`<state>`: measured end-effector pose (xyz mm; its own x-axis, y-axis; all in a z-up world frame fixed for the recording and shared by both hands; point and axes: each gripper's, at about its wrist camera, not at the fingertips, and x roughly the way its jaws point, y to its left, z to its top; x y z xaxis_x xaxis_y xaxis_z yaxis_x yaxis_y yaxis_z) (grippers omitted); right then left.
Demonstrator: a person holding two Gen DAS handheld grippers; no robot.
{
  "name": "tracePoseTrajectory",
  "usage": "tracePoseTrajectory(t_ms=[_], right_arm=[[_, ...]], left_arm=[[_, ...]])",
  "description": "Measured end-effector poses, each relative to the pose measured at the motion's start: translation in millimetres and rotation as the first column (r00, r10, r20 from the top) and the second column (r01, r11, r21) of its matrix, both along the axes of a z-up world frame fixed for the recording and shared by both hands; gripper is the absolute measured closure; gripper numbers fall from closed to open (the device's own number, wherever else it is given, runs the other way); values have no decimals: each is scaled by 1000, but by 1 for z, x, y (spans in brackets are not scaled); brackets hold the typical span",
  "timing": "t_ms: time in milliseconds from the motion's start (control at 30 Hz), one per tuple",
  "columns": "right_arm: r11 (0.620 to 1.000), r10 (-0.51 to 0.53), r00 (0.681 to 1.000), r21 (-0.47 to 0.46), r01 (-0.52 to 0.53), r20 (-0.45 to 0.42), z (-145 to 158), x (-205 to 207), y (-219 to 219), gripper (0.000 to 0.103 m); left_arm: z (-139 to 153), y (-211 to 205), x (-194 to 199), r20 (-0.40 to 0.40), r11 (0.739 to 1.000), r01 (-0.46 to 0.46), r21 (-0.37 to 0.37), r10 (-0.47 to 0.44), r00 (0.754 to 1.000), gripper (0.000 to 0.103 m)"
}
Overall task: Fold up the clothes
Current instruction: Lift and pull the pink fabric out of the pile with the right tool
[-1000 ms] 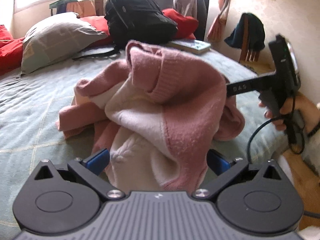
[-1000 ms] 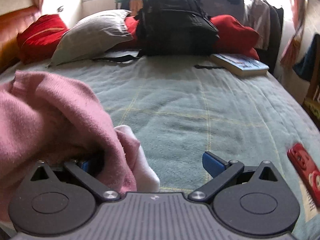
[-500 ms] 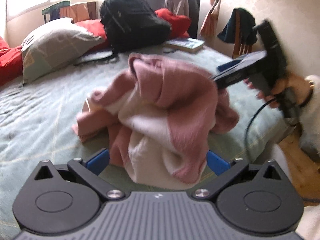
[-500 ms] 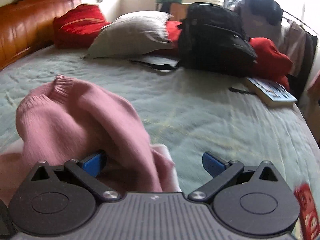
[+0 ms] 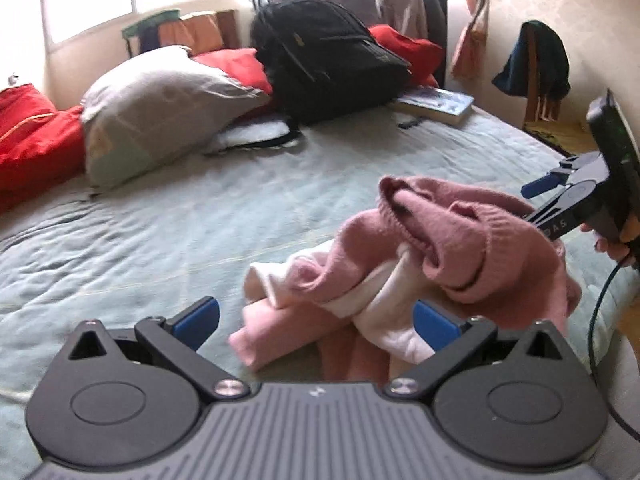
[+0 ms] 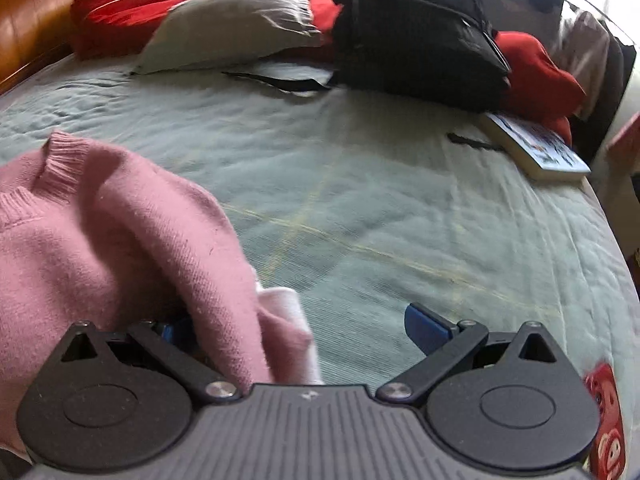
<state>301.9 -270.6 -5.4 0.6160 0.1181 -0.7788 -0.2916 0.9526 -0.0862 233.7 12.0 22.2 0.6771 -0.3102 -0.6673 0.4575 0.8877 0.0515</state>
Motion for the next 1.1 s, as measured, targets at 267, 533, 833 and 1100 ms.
tracePoseTrajectory(t_ms=[267,533,833,1100], right_arm=[[998,-51,999,38,52,-14,-8,2,-20,0],[1000,-14,1000,7,15,-1,-11,0,-9,0],[996,-54,998,74,53,16,-7,-12,-21,0],[985,109,994,130,-110,12,14,-52,0,0]], left_arm=[[-15,-28,23,19,996,63,65,-64,998,1],[-29,-36,54,-82,986,139,87,-132,988,0],[-30,9,70,-83,999,-34,24,36,996,0],[-26,-2,59,-52,998,-14,63,18,998,1]])
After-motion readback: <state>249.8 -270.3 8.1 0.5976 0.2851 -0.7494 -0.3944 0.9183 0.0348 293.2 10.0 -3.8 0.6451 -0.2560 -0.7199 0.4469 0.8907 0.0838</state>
